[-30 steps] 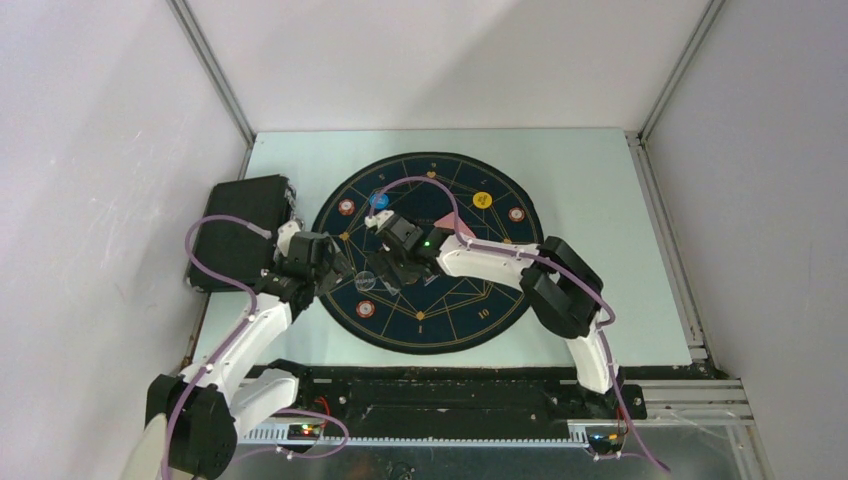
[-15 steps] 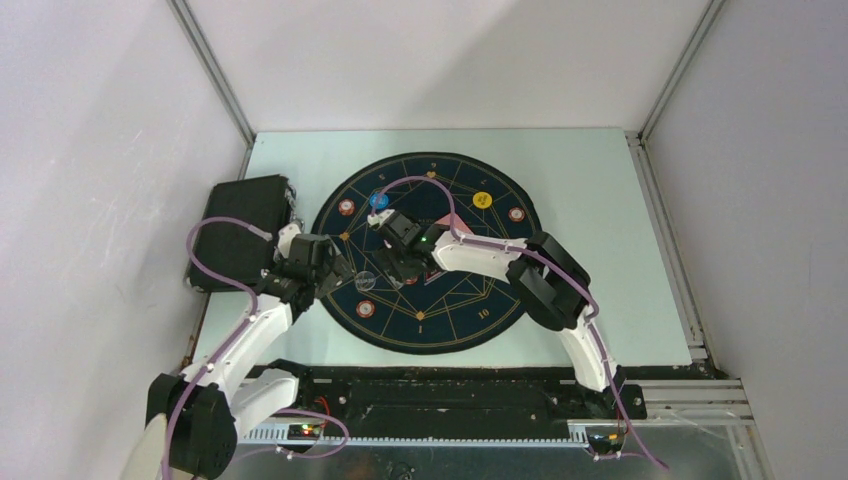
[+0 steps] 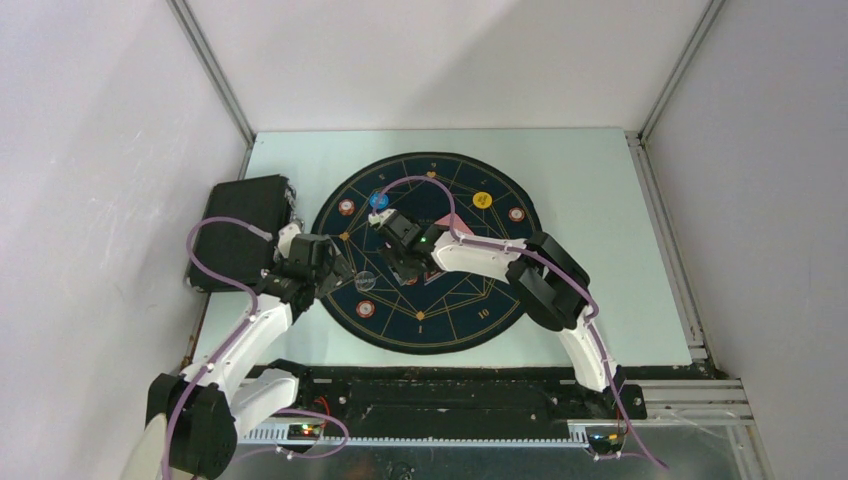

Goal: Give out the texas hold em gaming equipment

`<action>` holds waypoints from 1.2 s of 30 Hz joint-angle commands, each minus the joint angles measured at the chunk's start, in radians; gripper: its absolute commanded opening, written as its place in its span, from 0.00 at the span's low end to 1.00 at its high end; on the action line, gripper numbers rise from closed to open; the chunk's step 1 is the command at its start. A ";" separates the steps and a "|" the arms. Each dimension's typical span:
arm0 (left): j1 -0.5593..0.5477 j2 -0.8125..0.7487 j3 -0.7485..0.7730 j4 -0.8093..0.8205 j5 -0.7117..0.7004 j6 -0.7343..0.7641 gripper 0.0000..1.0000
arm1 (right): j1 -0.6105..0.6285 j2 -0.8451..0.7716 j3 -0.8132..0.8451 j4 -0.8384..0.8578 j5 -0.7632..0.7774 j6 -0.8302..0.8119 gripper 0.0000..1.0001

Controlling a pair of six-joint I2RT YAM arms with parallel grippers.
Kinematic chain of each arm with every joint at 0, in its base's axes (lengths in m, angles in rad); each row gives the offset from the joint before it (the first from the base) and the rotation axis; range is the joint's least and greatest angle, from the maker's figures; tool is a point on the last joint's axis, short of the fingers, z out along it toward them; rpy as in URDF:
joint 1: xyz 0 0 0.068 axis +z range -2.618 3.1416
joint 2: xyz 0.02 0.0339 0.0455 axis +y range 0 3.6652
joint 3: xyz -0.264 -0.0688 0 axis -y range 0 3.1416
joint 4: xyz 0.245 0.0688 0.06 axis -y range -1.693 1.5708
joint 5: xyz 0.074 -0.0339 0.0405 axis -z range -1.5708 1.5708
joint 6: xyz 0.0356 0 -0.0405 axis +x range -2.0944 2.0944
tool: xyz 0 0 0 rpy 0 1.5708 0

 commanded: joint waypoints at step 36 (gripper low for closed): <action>-0.004 -0.012 -0.001 0.022 0.003 0.025 1.00 | -0.351 -0.241 0.078 -0.285 0.030 0.058 0.01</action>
